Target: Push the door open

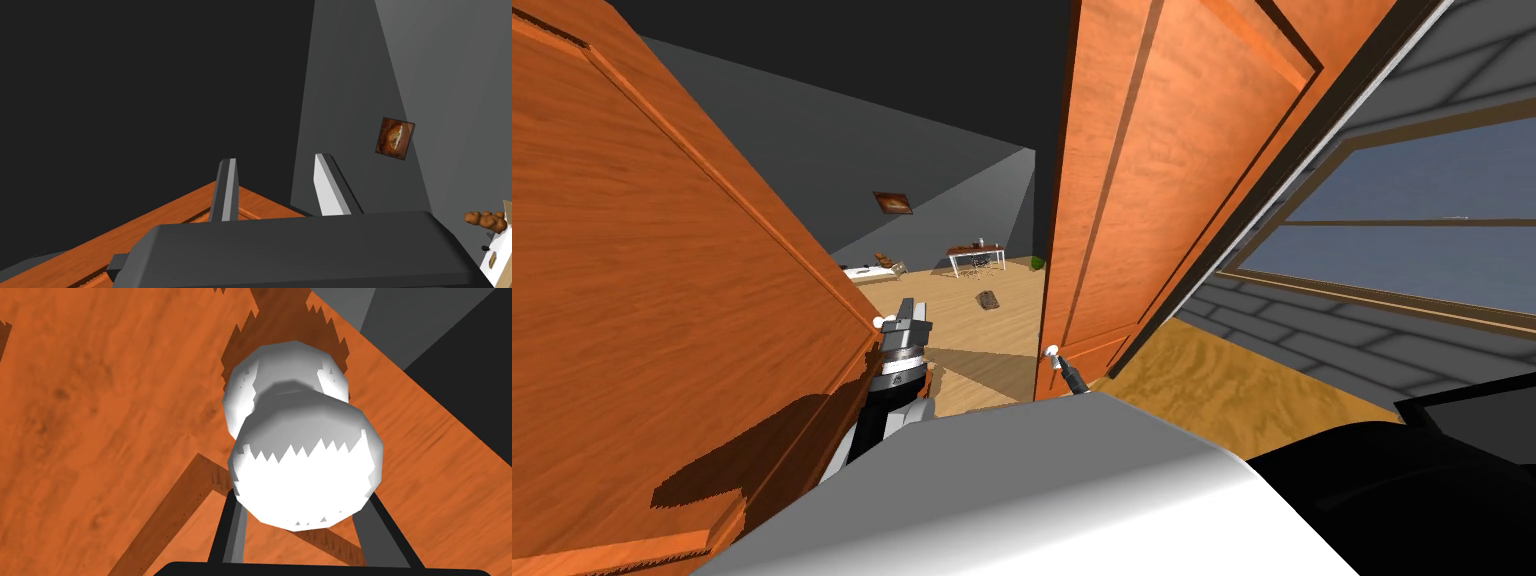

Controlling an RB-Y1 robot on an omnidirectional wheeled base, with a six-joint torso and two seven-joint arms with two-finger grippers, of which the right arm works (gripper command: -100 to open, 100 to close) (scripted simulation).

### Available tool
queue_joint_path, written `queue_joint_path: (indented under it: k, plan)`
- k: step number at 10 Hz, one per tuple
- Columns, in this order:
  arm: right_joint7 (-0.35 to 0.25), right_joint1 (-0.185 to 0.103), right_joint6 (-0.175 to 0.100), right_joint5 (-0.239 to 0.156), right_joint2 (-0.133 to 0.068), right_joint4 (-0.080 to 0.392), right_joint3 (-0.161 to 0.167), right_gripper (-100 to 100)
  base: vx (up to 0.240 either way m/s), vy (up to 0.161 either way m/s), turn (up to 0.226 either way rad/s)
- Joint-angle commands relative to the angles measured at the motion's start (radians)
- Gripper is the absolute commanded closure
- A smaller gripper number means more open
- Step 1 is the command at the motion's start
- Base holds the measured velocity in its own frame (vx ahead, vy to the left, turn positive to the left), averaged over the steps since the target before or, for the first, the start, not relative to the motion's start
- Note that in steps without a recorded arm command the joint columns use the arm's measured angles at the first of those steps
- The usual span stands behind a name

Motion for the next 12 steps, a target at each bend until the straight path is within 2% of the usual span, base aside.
queue_joint_path:
  k: [1, 3, 4, 5, 12]
  plan:
    - [-0.030, -0.004, 0.011, -0.012, -0.008, 0.004, -0.005, 100, 0.030, 0.010, -0.034]
    - [-0.098, -0.022, 0.022, -0.046, -0.014, 0.017, 0.010, 100, 0.052, 0.013, -0.068]
    - [-0.113, -0.022, 0.022, -0.046, -0.014, 0.017, 0.010, 100, 0.052, 0.014, -0.025]
    - [-0.062, -0.029, 0.023, -0.042, -0.014, 0.019, 0.013, -100, -0.009, -0.001, -0.030]
    - [0.120, -0.079, 0.043, -0.038, -0.018, 0.056, 0.024, -100, -0.064, -0.004, -0.030]
